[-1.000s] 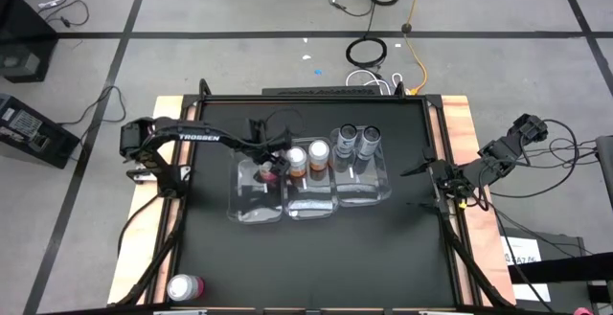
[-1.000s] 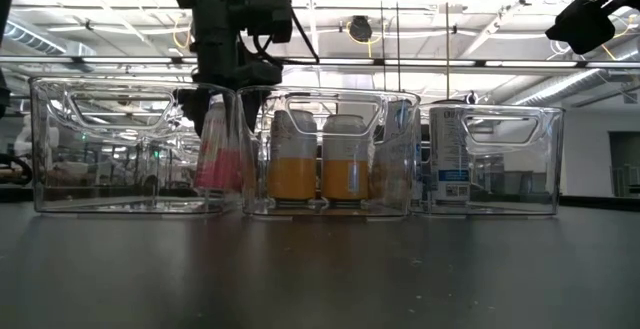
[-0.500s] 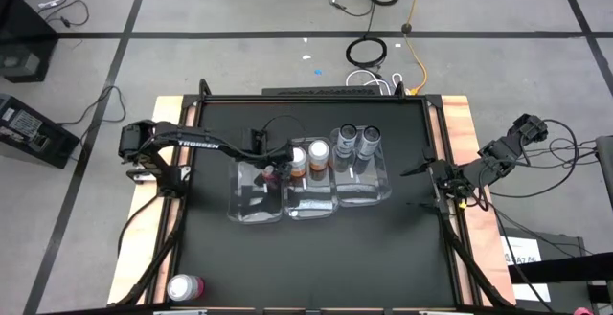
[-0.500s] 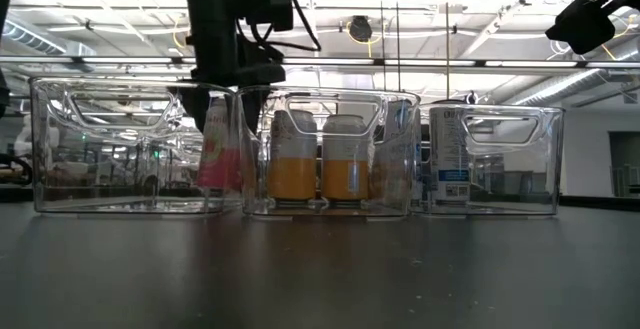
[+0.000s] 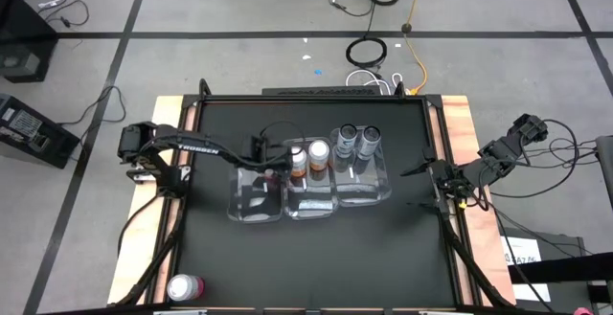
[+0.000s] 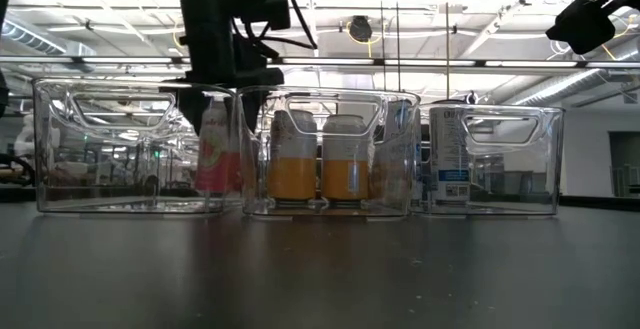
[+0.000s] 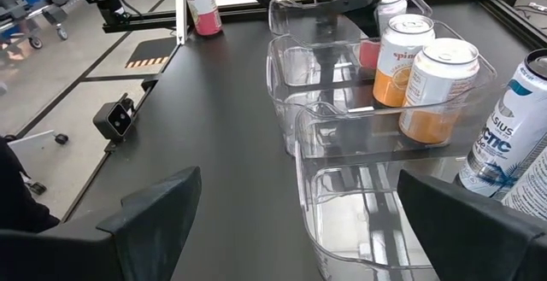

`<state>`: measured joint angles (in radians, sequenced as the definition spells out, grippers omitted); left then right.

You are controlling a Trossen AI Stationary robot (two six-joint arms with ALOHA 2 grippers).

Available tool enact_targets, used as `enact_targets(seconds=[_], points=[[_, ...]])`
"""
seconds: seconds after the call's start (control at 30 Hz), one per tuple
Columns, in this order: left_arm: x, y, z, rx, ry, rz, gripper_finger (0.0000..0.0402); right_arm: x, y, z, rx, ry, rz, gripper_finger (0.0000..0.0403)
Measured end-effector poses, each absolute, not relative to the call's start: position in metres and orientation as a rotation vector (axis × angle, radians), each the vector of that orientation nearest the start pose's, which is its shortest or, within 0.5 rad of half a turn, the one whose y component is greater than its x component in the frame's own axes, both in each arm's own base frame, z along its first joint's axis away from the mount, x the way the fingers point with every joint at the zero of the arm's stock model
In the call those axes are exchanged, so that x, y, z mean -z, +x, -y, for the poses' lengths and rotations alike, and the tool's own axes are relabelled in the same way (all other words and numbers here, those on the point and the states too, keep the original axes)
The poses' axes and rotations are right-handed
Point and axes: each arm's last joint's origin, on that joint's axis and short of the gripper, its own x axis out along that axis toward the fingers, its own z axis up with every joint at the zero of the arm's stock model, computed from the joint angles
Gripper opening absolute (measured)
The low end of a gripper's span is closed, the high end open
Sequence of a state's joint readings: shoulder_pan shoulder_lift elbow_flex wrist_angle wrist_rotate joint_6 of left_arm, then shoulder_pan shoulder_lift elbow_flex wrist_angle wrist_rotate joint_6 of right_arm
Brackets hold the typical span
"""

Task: Sort soda cans
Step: Put the right red soda can into the left transparent bin

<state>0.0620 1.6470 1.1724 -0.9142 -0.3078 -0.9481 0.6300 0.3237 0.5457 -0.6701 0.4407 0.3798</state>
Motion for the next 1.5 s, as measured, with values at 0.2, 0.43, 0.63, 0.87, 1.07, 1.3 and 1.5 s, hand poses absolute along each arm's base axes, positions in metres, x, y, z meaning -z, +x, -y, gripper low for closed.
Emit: enact_targets(seconds=[0.2,0.43,0.63,0.87,1.07,1.3,1.5], points=[[-0.2175,0.2991,-0.0248,-0.946,-0.592,-1.095,0.0341,-0.2592,0.072,-0.0373,-0.111,0.145,-0.414,0.0389],[-0.2241,0.2963,-0.0257,-0.981,-0.588,-1.041,0.0341,-0.2593,0.072,-0.0373,-0.111,0.145,-0.414,0.0389],[-0.219,0.295,-0.0216,-1.009,-0.613,-1.017,0.0341,-0.2592,0.072,-0.0373,-0.111,0.145,-0.414,0.0389],[-0.2173,0.294,-0.022,-1.025,-0.634,-1.012,0.0341,-0.2592,0.072,-0.0373,-0.111,0.145,-0.414,0.0389],[-0.2175,0.2958,-0.0219,-1.001,-0.623,-1.01,0.0341,-0.2593,0.072,-0.0372,-0.111,0.145,-0.414,0.0389],[-0.2174,0.2958,-0.022,-1.002,-0.621,-1.01,0.0341,-0.2593,0.072,-0.0372,-0.111,0.145,-0.413,0.0389],[-0.2173,0.2957,-0.0221,-1.004,-0.617,-1.01,0.0341,-0.2593,0.072,-0.0373,-0.111,0.145,-0.414,0.0389]])
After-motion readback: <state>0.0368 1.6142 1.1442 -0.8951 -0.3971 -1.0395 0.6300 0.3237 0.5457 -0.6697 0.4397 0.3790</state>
